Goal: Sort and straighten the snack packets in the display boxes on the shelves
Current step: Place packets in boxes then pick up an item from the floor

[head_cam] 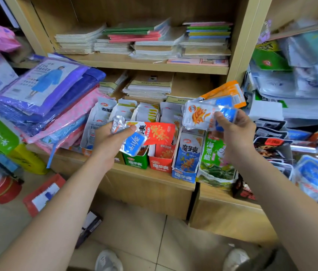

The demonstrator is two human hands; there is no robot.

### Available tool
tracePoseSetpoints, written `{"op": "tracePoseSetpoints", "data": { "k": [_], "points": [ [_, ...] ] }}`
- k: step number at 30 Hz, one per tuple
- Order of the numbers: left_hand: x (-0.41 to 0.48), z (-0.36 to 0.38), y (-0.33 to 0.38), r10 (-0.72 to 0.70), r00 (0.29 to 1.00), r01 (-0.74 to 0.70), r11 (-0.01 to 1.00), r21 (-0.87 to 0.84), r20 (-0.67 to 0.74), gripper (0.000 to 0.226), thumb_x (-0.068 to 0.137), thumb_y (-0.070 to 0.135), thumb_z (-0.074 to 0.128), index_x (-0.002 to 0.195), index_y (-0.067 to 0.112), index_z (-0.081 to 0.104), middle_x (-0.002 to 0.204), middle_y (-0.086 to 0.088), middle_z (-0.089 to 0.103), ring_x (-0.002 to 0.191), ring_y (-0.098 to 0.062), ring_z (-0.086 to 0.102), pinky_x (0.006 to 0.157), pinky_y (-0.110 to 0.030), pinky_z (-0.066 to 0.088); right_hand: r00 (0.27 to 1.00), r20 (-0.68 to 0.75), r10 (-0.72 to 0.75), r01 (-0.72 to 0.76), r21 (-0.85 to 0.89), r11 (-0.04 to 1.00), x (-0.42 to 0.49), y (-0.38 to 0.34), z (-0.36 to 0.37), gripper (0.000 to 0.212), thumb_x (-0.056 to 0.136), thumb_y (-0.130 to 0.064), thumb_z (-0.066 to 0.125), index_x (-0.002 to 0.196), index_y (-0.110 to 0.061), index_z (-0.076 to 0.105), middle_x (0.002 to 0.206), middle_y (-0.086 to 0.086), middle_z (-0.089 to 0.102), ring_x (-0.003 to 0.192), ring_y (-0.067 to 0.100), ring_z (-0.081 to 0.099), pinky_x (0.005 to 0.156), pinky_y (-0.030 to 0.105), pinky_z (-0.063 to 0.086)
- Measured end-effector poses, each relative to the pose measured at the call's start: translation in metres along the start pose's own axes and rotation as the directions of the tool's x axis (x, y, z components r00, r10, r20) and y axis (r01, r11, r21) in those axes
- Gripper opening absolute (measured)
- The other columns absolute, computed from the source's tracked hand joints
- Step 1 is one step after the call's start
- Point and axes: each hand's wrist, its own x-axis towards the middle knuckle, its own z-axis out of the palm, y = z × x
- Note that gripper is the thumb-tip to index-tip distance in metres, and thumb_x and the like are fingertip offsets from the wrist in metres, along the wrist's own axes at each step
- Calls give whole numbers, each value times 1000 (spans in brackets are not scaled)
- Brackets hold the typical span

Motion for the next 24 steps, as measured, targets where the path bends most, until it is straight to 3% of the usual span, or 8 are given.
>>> {"op": "tracePoseSetpoints", "data": {
  "k": [3,6,11,14,17,20,24],
  "points": [
    [-5,-9,6,66,998,-66,997,38,18,24,85,19,80,106,11,73,94,-1,79,89,-16,76,74,-35,62,1000,-1,-1,1,-25,1000,-1,2,-4,16,92,-13,71,106,-8,67,90,2,74,76,20,74,58,34,59],
    [-10,-10,13,214,977,-213,969,122,10,17,84,17,81,100,11,75,90,-1,78,85,-15,76,73,-37,61,999,45,7,-4,-69,998,-5,1,-5,22,92,-13,71,111,-3,66,93,4,75,81,22,75,65,39,62],
    [-2,12,16,388,915,-404,864,300,114,9,82,21,82,87,24,75,75,7,72,68,-7,65,63,-31,50,992,123,4,11,-120,993,-12,-3,-10,17,91,-12,72,106,-8,67,91,2,75,80,19,75,58,28,59],
    [5,32,10,320,920,-381,865,327,226,21,81,24,84,96,12,74,88,-3,76,78,-9,67,70,-36,55,989,146,-18,44,-171,984,-9,-2,-17,18,90,-15,74,106,-8,69,96,6,76,81,20,75,59,27,57],
    [5,40,3,226,928,-328,872,363,295,26,83,28,82,99,12,72,89,1,76,80,-5,72,66,-33,56,987,157,-36,72,-225,972,-7,-1,-22,23,89,-16,74,109,-4,68,97,10,75,78,17,74,56,23,54],
    [5,34,6,254,945,-307,904,296,205,28,84,28,81,107,14,73,95,2,75,80,0,69,73,-38,58,981,193,-38,83,-229,970,-5,0,-23,22,89,-14,74,108,-3,67,96,8,75,79,16,74,58,22,55],
    [5,17,10,265,963,-268,943,196,45,29,83,42,76,99,19,71,97,-8,74,93,-24,71,78,-50,57,949,311,-53,134,-244,961,-7,0,-21,22,91,-10,71,109,2,66,93,8,74,75,15,72,58,24,55]
  ]
}}
